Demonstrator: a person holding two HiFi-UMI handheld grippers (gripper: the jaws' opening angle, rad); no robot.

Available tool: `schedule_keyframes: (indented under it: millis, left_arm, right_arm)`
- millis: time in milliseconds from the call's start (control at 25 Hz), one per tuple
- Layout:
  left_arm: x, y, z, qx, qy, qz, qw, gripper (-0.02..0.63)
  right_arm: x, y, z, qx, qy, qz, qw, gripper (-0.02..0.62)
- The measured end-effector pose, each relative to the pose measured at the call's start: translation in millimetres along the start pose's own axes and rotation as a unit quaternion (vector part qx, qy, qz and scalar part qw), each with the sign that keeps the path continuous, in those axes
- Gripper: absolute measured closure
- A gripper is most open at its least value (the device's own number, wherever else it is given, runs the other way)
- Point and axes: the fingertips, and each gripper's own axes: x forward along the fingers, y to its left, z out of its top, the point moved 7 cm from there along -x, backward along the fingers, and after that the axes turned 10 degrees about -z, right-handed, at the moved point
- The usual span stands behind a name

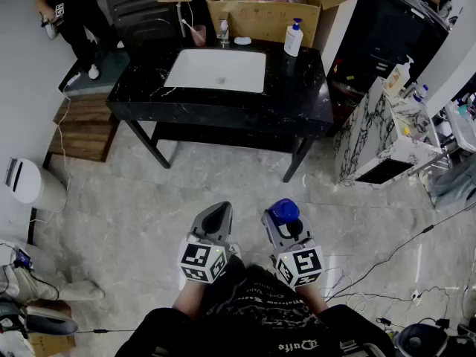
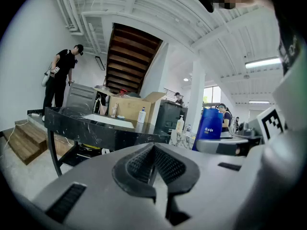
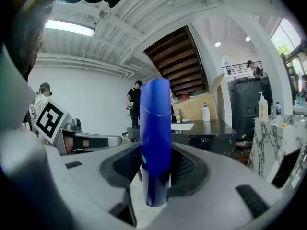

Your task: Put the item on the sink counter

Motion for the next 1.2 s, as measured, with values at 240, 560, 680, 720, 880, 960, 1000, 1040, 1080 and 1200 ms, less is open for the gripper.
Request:
schedule_keyframes:
  millis: [240,560,680,720,880,960,1000,1040,1080,1200]
  left_arm:
    - [4,5,3,0.002,-0.004,-0.003,1.0,0.601]
    - [21,28,11,0.011,-0.009,-0.037,0.9992,0.601]
    - [26,38,13,0.016,-0.007,-0.048,0.9987,0.601]
    - [27,41,15,0.016,-0.007,-0.05,0.9986,0.601]
    - [28,49,21,0.014,-0.01,-0.056,0.9983,0.601]
    - [32,56,22,0.01,-0.012,-0.053,0.9985,0.601]
    - [34,58,22,0.007,-0.011,-0.053,0.9985,0.601]
    - [36,60,21,0.006,-0.009,-0.052,0.9986,0.601]
    - [38,60,20,0.006,-0.007,-0.051,0.9986,0.601]
    - [45,64,19,0.014,0.004,-0.044,0.9989,0.601]
  right_arm:
    - [8,-2,4,-0.009,-0.007,-0.008,1.0,0.437]
    - [37,-3,13,0.008,-0.028,-0.027,0.999,0.436]
    - [46,-3,17,0.007,-0.038,-0.041,0.998,0.436]
    - [48,-3,19,0.008,-0.039,-0.045,0.998,0.436]
    - [54,-4,22,0.009,-0.034,-0.054,0.998,0.436]
    - [60,-5,23,0.006,-0.034,-0.054,0.998,0.436]
    - [64,-5,24,0.005,-0.034,-0.053,0.998,0.436]
    - [67,-7,24,0.005,-0.033,-0.051,0.998,0.436]
    - [70,-8,24,0.007,-0.032,-0.049,0.998,0.436]
    - [86,-13,25,0.008,-0.028,-0.042,0.999,0.436]
